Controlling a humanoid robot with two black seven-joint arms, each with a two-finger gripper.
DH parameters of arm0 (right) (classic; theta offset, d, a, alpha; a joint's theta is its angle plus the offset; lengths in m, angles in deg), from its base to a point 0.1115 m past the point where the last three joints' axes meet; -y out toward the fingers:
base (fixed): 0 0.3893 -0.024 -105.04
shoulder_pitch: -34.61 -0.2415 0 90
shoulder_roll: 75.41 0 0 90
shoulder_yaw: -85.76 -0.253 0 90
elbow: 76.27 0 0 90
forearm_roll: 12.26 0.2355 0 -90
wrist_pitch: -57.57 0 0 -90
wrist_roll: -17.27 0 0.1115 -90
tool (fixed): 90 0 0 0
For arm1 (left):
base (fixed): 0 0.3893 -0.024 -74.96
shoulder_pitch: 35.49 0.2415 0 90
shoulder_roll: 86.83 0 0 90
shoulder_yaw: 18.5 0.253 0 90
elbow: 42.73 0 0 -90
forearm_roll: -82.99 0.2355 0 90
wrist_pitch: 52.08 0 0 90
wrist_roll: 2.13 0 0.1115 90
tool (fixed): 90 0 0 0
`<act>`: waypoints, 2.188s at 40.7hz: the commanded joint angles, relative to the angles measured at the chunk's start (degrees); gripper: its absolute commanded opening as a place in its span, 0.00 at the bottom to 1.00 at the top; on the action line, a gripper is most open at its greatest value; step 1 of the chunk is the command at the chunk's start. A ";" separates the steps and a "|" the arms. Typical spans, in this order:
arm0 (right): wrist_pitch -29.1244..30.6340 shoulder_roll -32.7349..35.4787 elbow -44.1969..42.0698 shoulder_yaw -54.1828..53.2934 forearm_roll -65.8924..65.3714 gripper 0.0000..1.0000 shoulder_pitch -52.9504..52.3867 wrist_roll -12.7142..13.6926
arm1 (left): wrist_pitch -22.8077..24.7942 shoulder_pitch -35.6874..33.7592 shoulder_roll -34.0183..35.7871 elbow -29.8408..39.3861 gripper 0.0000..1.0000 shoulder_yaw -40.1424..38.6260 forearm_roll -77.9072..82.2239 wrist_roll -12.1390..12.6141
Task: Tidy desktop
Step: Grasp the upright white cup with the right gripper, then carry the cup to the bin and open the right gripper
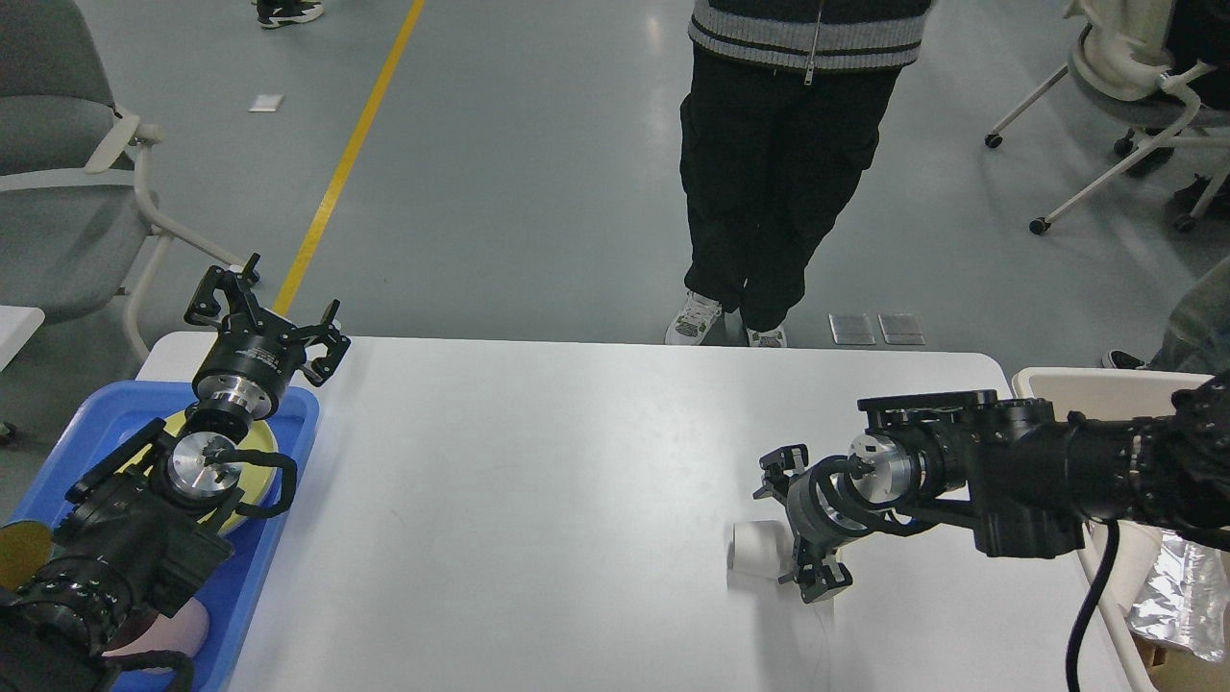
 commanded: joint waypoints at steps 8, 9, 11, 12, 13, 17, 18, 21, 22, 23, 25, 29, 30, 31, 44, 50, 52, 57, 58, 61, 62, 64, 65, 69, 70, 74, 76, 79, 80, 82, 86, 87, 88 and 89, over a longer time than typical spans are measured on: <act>-1.23 -3.10 -0.13 0.48 -1.16 0.20 1.11 -0.14 | 0.07 0.00 0.00 0.00 0.98 -0.01 0.00 0.00; -1.14 -3.19 -0.13 0.48 -1.16 0.18 1.11 -0.23 | 0.07 0.00 0.00 0.00 0.98 0.08 0.00 0.00; -0.53 -3.28 0.30 0.40 -1.42 0.05 0.85 -0.31 | -0.02 0.00 0.00 0.00 0.98 -0.01 0.00 0.00; -0.35 -3.28 0.48 0.31 -1.60 0.00 0.67 -0.32 | 0.07 0.00 0.00 0.00 0.98 -0.01 0.00 0.00; -0.35 -3.28 0.48 0.31 -1.60 0.00 0.50 -0.32 | -0.02 0.00 0.00 0.00 0.98 -0.01 0.00 0.00; -0.52 -3.37 0.57 0.40 -1.77 0.00 -0.21 -0.32 | 0.07 0.00 0.00 0.00 0.98 -0.01 0.00 0.00; -0.52 -3.37 0.66 0.40 -1.78 0.00 -0.38 -0.23 | 0.07 0.00 0.00 0.00 0.98 -0.01 0.00 0.00; -0.61 -3.11 0.83 0.40 -3.35 0.00 -1.09 0.04 | -0.02 0.00 0.00 0.00 0.98 -0.01 0.00 0.00; -0.61 -2.93 0.83 0.40 -3.79 0.00 -1.26 0.12 | 0.07 0.00 0.00 0.00 0.98 -0.01 0.00 0.00; -0.61 -2.76 0.92 0.40 -4.32 0.00 -1.44 0.12 | 0.07 0.00 0.00 0.00 0.98 -0.01 0.00 0.00; -0.52 -2.14 1.79 0.48 -5.55 0.00 -2.22 0.21 | -0.02 0.08 0.00 0.00 0.98 -0.01 0.00 0.00; 0.53 2.68 7.58 0.66 -9.32 0.00 -7.67 0.21 | -0.02 0.00 0.00 0.00 0.98 -0.01 0.00 0.00; 1.31 3.91 9.25 0.66 -10.64 0.00 -9.16 0.21 | 0.07 0.00 0.00 0.00 0.98 -0.01 0.00 0.00; 2.37 5.14 11.10 0.75 -12.04 0.00 -10.74 0.21 | 0.07 0.00 0.09 0.00 0.98 -0.01 0.00 0.00; 21.27 12.63 32.47 13.31 -28.74 0.00 -35.18 -0.32 | 0.07 0.00 0.00 0.00 0.98 -0.01 0.00 0.00; 20.22 11.83 28.54 20.16 -42.01 0.00 -32.48 -0.32 | 0.07 0.00 0.00 0.00 0.98 -0.01 0.00 0.00; 19.69 12.01 24.32 21.13 -44.92 0.00 -29.05 -0.32 | 0.07 0.00 0.00 0.00 0.98 -0.01 0.00 0.00; 19.60 12.45 3.07 21.40 -48.36 0.00 -15.09 -0.40 | 0.07 0.08 0.00 0.00 0.98 -0.01 0.00 0.00; 19.60 12.36 -1.41 21.40 -48.44 0.00 -12.36 -0.49 | 0.07 0.00 0.00 0.00 0.98 -0.01 0.00 0.00; 19.60 12.01 -15.03 21.31 -48.44 0.00 -4.28 -0.58 | 0.07 0.08 0.00 0.00 0.98 -0.01 0.00 0.00; 19.52 12.01 -19.16 21.31 -48.44 0.00 -1.73 -0.58 | 0.07 0.00 0.00 0.00 0.98 -0.01 0.00 0.00; 19.25 11.75 -26.55 21.40 -48.44 0.00 3.02 -0.84 | 0.07 0.08 0.00 0.00 0.98 -0.01 0.00 0.00; 19.08 11.40 -29.81 21.40 -48.44 0.00 5.31 -0.93 | 0.07 0.08 0.00 0.00 0.98 -0.01 0.00 0.00; 17.94 9.47 -39.93 21.31 -47.92 0.00 12.34 -1.81 | 0.07 0.08 0.00 0.00 0.98 -0.01 0.00 0.00; 17.50 9.11 -41.86 21.31 -47.66 0.00 14.01 -2.16 | 0.07 0.00 0.00 0.00 0.98 -0.01 0.00 0.00; 15.65 8.15 -46.71 20.61 -46.87 0.81 19.56 -3.13 | 0.07 0.08 0.00 0.00 0.98 -0.01 0.00 0.00; 12.25 6.05 -48.20 20.09 -46.08 0.97 21.75 -3.22 | 0.07 0.00 0.00 0.00 0.98 -0.01 0.00 0.00; 10.56 5.68 -48.47 20.17 -45.72 1.00 22.99 -3.22 | -0.02 0.00 0.00 0.00 0.98 -0.01 0.00 0.00; 10.38 5.68 -48.47 20.35 -45.72 1.00 23.60 -3.22 | 0.07 0.00 0.00 0.00 0.98 -0.01 0.00 0.00; 10.37 5.68 -48.47 20.26 -45.72 1.00 23.70 -3.22 | -0.02 0.08 0.00 0.00 0.98 -0.01 0.00 0.00; 10.37 5.68 -48.56 20.26 -45.63 1.00 23.70 -3.22 | -0.02 0.00 0.00 0.00 0.98 -0.01 0.00 0.00; 10.37 5.77 -48.56 20.26 -45.63 1.00 23.61 -3.22 | -0.02 0.00 0.00 0.00 0.98 0.08 0.00 0.00; 10.37 5.68 -48.56 20.26 -45.63 1.00 23.61 -3.22 | -0.02 0.00 0.00 0.00 0.98 0.08 0.00 0.00; 10.37 5.77 -48.65 20.26 -45.63 1.00 23.61 -3.22 | -0.02 0.00 0.00 0.00 0.98 0.08 0.00 0.00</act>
